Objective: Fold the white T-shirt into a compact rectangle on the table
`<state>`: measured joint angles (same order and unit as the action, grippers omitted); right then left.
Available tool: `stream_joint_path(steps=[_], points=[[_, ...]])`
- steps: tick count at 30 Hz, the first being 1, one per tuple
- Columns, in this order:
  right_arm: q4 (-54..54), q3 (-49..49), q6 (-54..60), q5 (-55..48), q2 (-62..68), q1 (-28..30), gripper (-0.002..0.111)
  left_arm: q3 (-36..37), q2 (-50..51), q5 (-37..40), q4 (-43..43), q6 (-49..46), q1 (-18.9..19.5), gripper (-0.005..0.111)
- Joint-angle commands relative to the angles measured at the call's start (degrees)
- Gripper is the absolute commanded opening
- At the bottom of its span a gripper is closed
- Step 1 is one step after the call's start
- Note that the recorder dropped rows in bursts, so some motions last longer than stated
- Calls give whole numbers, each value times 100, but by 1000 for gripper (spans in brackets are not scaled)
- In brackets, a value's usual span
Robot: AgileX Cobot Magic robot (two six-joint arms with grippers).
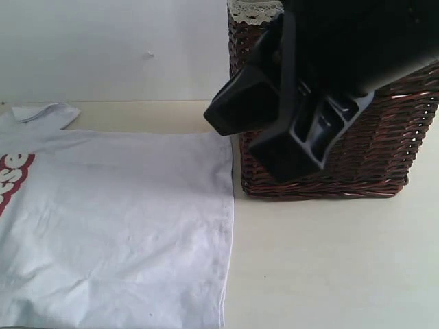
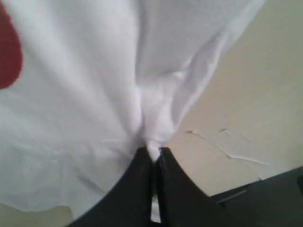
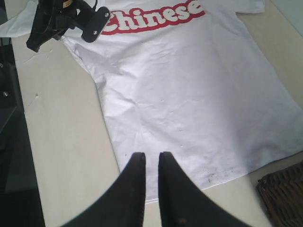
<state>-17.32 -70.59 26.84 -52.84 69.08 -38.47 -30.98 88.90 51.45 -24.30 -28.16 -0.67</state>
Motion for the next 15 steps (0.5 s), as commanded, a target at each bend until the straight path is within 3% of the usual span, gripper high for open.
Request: stream_joint_path(steps=[1, 6, 9, 12, 15], points=[[-55, 19, -5, 21, -33, -13, 13, 76, -71, -197, -111, -168, 7, 21], [-55, 19, -5, 21, -33, -13, 13, -46, -228, -343, -177, -146, 7, 73], [-55, 19, -5, 21, -33, -13, 13, -108, -327, -133, -234, -124, 7, 96], [-66, 19, -6, 21, -33, -13, 13, -250, -459, -284, 55, -137, -3, 101], [-66, 19, -6, 21, -33, -13, 13, -470, -647, -983, 1156, -216, -3, 101]])
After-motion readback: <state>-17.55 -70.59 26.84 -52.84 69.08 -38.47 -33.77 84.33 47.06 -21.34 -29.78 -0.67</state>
